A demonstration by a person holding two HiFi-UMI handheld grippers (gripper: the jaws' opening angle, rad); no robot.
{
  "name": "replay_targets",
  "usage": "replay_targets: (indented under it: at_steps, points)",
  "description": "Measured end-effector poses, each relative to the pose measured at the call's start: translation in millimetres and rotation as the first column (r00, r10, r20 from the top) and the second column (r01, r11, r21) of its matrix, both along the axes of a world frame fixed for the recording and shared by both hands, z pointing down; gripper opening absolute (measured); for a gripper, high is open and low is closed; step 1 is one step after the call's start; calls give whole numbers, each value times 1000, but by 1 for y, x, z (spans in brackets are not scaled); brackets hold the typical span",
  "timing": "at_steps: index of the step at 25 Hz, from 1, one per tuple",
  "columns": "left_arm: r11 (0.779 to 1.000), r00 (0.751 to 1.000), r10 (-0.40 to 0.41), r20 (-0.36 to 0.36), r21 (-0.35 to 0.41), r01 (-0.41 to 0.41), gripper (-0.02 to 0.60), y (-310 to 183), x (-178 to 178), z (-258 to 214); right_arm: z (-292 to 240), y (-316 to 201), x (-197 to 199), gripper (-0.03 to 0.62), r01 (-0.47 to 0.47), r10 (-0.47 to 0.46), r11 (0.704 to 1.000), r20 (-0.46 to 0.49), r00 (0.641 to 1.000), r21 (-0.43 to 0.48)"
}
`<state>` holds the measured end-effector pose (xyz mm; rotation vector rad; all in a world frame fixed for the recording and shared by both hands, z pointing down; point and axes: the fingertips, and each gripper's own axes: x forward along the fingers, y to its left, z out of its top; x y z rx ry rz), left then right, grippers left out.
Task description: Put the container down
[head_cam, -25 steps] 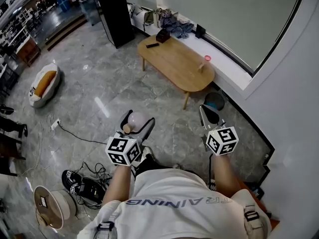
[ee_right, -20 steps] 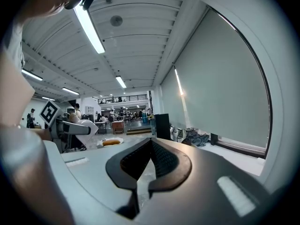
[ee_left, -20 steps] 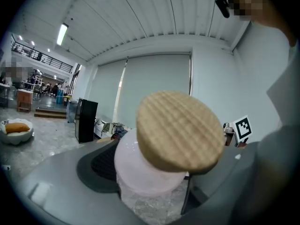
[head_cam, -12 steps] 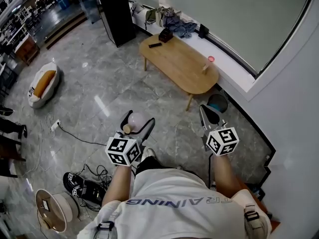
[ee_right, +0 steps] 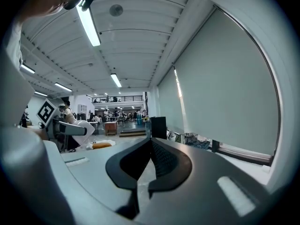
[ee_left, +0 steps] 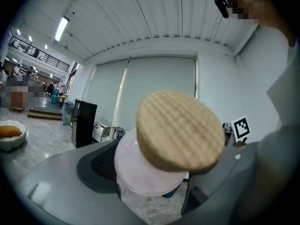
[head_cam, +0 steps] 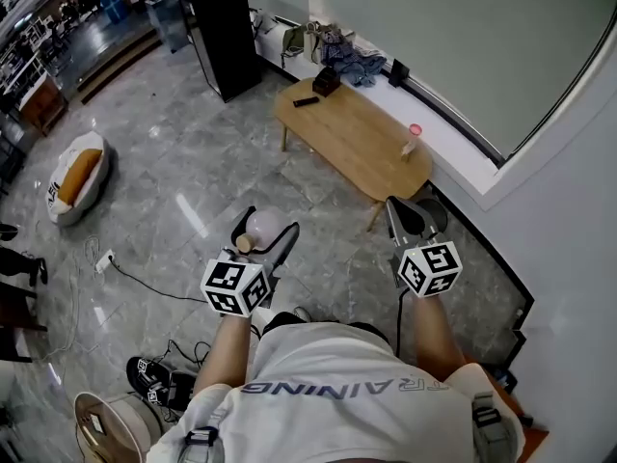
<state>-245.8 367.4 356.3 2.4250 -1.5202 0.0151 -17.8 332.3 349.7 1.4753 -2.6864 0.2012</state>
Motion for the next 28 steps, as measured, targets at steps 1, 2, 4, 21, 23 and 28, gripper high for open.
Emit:
replay_targets:
  at_steps: [1,2,4,21,23,28]
  points:
    - [1000,1000,0,-1,0,0,410,-6,-10,-1,-3,-5,-10,17,0,0,1000,-1,1000,6]
    - [1000,1000,0,-2,-2,0,410,-11,-20,0,-4,-9,-20,17,0,0,1000,-3,1000,10]
    - [1000,1000,2,-8,-13,-2,410,-20,-38,2,-3,-16,-37,17,-2,2,1000,-7,1000,8]
    - [998,999,-1,-38,-65,-2,410,-130,-69,18,27,-130,-78,17,12,-11,998,9,1000,-58]
    - [998,1000,-18,-25,-54,17,410,-150,-74,13,26,-154,-85,17,33,-32,998,15,999,-53]
    - [996,997,-75,-11,-45,75,410,-206,-82,4,19,-224,-89,17,73,-72,996,25,997,-44]
